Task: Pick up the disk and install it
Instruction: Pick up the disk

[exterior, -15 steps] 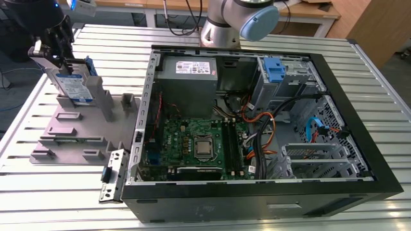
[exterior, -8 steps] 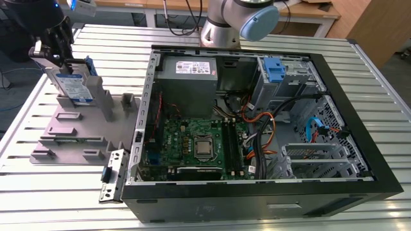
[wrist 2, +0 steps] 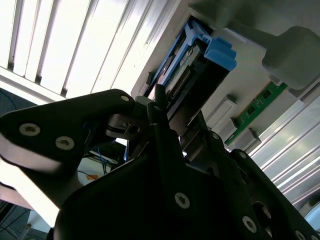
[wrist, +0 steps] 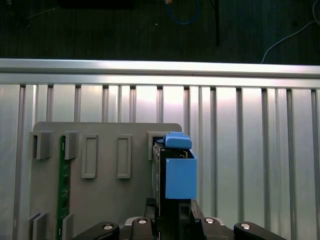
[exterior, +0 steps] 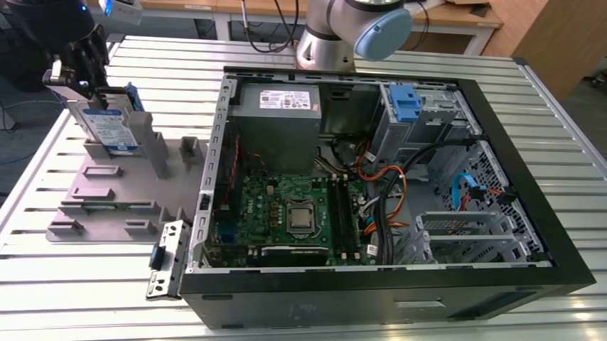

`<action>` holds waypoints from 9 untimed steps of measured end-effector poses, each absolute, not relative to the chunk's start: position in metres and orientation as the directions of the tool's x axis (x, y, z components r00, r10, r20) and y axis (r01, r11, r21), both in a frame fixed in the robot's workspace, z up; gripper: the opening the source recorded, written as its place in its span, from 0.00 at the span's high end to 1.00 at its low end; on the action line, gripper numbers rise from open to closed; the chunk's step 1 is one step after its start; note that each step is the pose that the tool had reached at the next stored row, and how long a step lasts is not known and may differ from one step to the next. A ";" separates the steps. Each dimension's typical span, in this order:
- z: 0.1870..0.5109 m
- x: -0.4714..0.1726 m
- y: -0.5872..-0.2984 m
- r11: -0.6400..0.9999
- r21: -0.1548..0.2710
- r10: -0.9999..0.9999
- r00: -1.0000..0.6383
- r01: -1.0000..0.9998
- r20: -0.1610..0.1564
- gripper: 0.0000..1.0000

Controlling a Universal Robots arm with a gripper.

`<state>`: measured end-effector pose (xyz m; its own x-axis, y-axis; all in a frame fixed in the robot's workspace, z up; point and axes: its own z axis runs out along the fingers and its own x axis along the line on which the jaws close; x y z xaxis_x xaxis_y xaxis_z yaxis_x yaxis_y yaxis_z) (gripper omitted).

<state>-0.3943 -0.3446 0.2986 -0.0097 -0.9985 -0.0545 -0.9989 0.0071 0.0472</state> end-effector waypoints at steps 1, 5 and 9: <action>0.299 -0.394 -0.345 0.007 0.047 -0.998 -0.010 -0.999 -0.055 0.65; 0.298 -0.394 -0.345 0.007 0.047 -0.998 -0.010 -0.999 -0.055 0.65; 0.299 -0.394 -0.345 0.007 0.047 -0.998 -0.010 -0.999 -0.055 0.65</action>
